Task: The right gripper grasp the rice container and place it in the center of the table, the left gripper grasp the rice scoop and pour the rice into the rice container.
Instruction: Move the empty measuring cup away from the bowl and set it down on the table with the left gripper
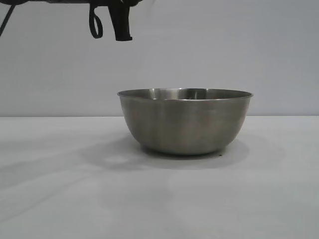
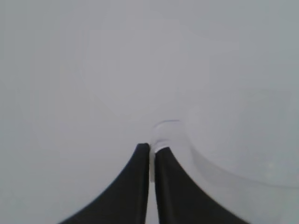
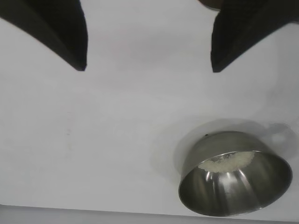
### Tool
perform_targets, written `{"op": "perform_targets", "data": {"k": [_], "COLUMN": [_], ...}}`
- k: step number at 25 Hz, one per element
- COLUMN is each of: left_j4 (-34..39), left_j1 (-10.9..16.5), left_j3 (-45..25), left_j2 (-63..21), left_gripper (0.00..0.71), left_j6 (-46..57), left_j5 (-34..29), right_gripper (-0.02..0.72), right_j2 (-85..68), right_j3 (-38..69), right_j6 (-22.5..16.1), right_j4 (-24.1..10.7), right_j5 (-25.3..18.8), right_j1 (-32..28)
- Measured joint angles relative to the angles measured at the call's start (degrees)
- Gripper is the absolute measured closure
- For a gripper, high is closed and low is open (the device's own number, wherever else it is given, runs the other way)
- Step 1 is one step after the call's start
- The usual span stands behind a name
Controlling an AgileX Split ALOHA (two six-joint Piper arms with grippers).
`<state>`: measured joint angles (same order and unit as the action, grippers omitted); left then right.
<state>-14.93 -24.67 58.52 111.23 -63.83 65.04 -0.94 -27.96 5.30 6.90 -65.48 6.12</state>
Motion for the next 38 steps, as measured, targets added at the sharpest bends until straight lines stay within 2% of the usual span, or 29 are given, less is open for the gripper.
{"op": "perform_targets", "data": {"k": [5,10,14,19,23,27,30,38], "left_j4": [-11.94,-16.94,-20.57,-20.76,-17.04,-13.37,-12.20,-8.41], "left_j1": [1.07,1.30,1.30,1.30,1.30,1.30,1.30,1.30], "left_j3": [0.00,0.00,-0.38,-5.31,-10.28,-13.70,-14.62,-14.90], "left_j2": [0.00,0.00,0.00,0.10,1.85,4.07,6.27,12.37], "left_gripper": [0.710,0.710,0.710,0.710,0.710,0.710,0.710,0.710], "left_j6": [10.87,17.78,21.03,27.87,36.22,43.15,45.97,50.19], "left_j5": [0.00,-0.45,-4.73,-5.83,-5.71,-2.31,-0.23,-0.10], "right_gripper": [0.223,0.223,0.223,0.223,0.223,0.223,0.223,0.223], "right_j2": [0.00,0.00,0.00,0.00,0.00,0.00,0.00,0.00], "right_j3": [0.00,0.00,0.00,0.00,0.00,0.00,0.00,0.00], "right_j6": [0.00,0.00,0.00,0.00,0.00,0.00,0.00,0.00], "right_j4": [0.00,0.00,0.00,0.00,0.00,0.00,0.00,0.00], "right_j5": [0.00,0.00,0.00,0.00,0.00,0.00,0.00,0.00], "right_j1": [0.00,0.00,0.00,0.00,0.00,0.00,0.00,0.00]}}
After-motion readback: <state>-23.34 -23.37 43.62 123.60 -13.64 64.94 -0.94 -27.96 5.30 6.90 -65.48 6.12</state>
